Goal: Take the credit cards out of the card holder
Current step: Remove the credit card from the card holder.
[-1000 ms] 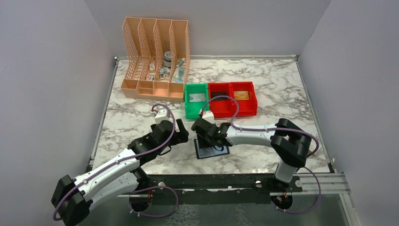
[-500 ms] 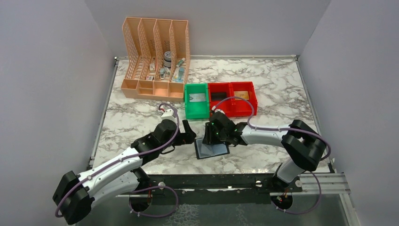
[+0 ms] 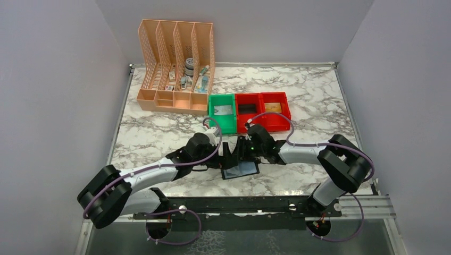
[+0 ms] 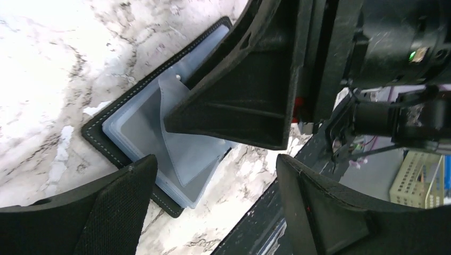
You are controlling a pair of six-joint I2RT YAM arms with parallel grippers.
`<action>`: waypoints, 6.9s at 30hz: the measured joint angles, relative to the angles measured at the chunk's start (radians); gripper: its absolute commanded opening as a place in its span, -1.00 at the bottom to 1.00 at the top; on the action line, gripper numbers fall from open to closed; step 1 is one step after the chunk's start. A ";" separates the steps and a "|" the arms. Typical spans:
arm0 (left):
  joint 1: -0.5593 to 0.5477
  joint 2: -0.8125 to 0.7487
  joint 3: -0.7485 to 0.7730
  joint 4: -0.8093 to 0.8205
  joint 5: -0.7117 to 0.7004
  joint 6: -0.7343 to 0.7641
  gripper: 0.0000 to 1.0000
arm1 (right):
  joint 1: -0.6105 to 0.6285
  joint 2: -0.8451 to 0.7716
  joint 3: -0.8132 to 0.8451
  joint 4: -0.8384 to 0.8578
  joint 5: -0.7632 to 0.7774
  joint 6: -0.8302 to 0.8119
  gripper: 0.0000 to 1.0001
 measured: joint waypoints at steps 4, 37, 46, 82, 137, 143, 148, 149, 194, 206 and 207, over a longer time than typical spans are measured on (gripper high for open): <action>0.000 0.072 0.000 0.056 0.065 0.018 0.66 | -0.013 -0.001 -0.024 0.045 -0.023 0.022 -0.21; -0.013 0.233 0.018 0.230 0.216 0.071 0.43 | -0.100 -0.028 -0.138 0.238 -0.208 0.117 0.21; -0.031 0.280 0.100 0.261 0.238 0.057 0.43 | -0.127 -0.243 -0.112 -0.033 -0.041 0.096 0.28; -0.111 -0.405 0.063 -0.409 -0.611 -0.047 0.95 | 0.129 -0.134 0.172 -0.338 0.270 -0.093 0.19; -0.106 -0.375 -0.004 -0.353 -0.549 -0.073 0.93 | 0.028 0.037 0.126 -0.171 0.060 -0.070 0.05; -0.106 -0.299 -0.019 -0.268 -0.452 -0.064 0.89 | 0.016 0.040 0.119 -0.155 0.023 -0.069 0.06; -0.106 -0.294 -0.019 -0.246 -0.430 -0.058 0.88 | 0.013 0.041 0.118 -0.151 0.014 -0.069 0.06; -0.106 -0.297 -0.019 -0.246 -0.430 -0.058 0.88 | 0.011 0.042 0.117 -0.149 0.010 -0.069 0.08; -0.106 -0.319 -0.044 -0.233 -0.412 -0.051 0.88 | 0.058 0.085 0.198 -0.246 0.071 -0.119 0.29; -0.106 -0.354 -0.044 -0.237 -0.415 -0.052 0.88 | 0.174 0.148 0.325 -0.418 0.334 -0.114 0.16; -0.106 -0.362 -0.044 -0.237 -0.416 -0.052 0.88 | 0.174 0.148 0.323 -0.416 0.335 -0.113 0.14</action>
